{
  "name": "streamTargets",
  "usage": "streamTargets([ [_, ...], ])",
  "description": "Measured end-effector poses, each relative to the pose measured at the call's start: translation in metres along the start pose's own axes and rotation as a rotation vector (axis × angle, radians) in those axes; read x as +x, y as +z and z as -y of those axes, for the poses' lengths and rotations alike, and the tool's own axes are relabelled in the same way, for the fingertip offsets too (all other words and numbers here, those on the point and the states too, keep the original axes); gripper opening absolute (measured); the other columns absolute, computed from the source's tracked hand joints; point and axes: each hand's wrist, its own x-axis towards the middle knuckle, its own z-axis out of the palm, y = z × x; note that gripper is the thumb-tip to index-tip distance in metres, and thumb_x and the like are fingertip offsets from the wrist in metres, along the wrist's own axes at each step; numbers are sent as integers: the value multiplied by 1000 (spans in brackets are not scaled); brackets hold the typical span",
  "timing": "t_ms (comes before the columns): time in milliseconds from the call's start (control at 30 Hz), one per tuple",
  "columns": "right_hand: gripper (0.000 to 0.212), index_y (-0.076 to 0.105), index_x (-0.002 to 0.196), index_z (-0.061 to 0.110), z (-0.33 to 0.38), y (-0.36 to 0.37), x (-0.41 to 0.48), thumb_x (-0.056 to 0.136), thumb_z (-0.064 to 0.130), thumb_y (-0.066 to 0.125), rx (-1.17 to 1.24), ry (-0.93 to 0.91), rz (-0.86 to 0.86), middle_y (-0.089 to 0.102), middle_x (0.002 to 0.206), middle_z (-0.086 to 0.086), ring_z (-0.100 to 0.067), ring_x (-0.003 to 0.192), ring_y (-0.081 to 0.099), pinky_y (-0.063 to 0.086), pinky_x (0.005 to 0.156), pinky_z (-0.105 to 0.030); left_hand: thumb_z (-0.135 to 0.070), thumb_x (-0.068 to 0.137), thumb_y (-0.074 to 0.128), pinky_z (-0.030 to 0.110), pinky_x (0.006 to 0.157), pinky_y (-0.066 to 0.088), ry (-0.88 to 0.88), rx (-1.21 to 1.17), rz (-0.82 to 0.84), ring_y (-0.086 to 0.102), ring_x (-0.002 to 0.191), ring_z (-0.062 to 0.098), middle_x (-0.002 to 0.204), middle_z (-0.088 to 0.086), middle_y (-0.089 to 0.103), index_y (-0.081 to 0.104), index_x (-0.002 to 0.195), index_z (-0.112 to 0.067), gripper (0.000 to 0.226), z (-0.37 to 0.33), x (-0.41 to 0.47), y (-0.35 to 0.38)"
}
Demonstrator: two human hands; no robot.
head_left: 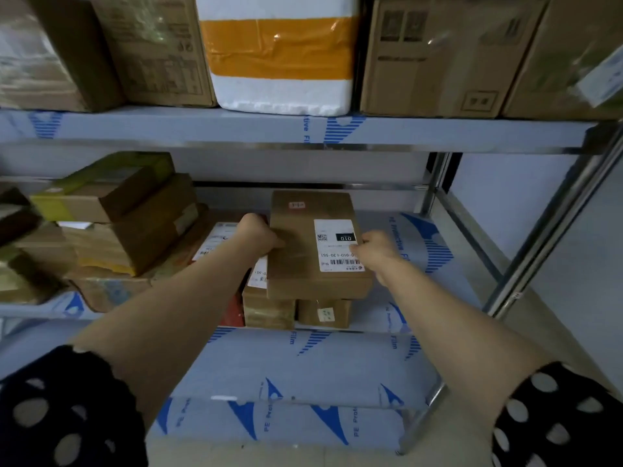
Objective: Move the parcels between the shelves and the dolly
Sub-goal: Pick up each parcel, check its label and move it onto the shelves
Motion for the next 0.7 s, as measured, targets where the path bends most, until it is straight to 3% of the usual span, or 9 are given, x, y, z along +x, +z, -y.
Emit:
streamTargets([
  [67,24,57,118,3,2,-5,-7,94,6,54,46,-34,8,66,112,-12,-26,97,66,56,83,-41,-8,83,70,36,84,55,-2,-33,-65,64,94,28,100,13,64,61,102,-3,22,-2,-13,-2],
  [267,29,54,118,4,18,6,-40,90,6,61,173,-173,57,63,110,-8,-26,99,63,54,84,-37,-16,86,68,31,72,53,-148,-110,-315,61,82,22,90,9,62,59,85,-10,11,17,-62,-27],
  [400,24,49,115,10,29,50,-76,93,8,58,248,-197,226,62,111,-4,-17,88,62,52,59,-25,-15,84,65,33,69,52,-235,-80,-443,63,83,23,91,9,65,66,92,-7,12,57,-104,-64],
  [533,26,47,115,15,45,107,-124,93,6,57,283,-251,405,62,114,-8,-20,88,64,57,75,-35,-13,85,62,39,78,54,-309,-32,-521,62,88,29,87,11,63,61,82,-5,8,111,-156,-109],
  [700,34,46,123,9,70,191,-198,92,1,56,282,-356,614,59,113,-7,-18,86,63,54,61,-25,-9,76,70,33,71,52,-456,-174,-632,65,83,26,85,14,68,66,89,-2,15,203,-225,-172],
])
